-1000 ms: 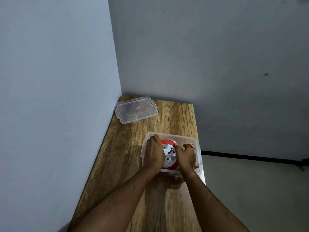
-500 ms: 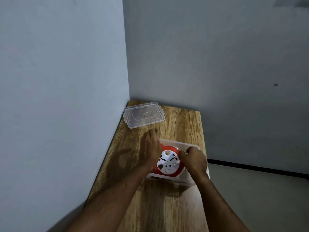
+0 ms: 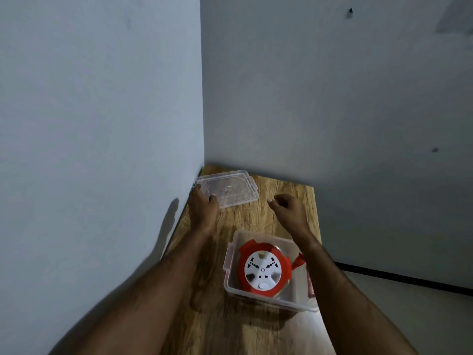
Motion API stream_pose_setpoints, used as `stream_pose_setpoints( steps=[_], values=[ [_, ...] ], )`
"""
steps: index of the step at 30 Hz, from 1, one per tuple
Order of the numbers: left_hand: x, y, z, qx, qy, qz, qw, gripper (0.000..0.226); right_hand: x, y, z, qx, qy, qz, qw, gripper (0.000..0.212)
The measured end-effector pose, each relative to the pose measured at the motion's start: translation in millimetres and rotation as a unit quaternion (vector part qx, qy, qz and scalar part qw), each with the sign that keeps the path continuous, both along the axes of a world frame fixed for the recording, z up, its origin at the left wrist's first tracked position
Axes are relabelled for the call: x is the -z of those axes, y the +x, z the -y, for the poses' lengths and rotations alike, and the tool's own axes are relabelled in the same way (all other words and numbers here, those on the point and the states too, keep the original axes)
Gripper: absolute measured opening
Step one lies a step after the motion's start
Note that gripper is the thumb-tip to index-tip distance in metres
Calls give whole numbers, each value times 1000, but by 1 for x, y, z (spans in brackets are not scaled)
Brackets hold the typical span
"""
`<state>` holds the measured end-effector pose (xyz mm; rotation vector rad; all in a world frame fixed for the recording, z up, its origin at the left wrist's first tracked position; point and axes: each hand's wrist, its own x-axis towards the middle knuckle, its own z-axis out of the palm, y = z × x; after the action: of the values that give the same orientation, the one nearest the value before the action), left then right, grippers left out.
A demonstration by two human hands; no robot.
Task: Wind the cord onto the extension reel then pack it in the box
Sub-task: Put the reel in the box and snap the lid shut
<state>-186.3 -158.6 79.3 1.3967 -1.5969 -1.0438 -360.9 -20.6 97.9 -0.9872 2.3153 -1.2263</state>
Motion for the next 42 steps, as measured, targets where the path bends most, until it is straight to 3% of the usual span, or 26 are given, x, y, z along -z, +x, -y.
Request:
stream_pose_setpoints(
  steps=[10, 24, 32, 42],
  values=[
    [24, -14, 57, -33, 68, -5, 997, 57, 20, -44, 79, -13, -4, 44, 999, 58],
    [80, -43, 112, -48, 89, 36, 994, 44, 99, -86, 170, -14, 79, 78, 994, 58],
    [95, -47, 117, -40, 83, 9, 996, 41, 113, -79, 182, -31, 75, 73, 994, 37],
    [67, -33, 95, -14, 78, 11, 997, 39, 83, -71, 139, -3, 36, 52, 998, 41]
  ],
)
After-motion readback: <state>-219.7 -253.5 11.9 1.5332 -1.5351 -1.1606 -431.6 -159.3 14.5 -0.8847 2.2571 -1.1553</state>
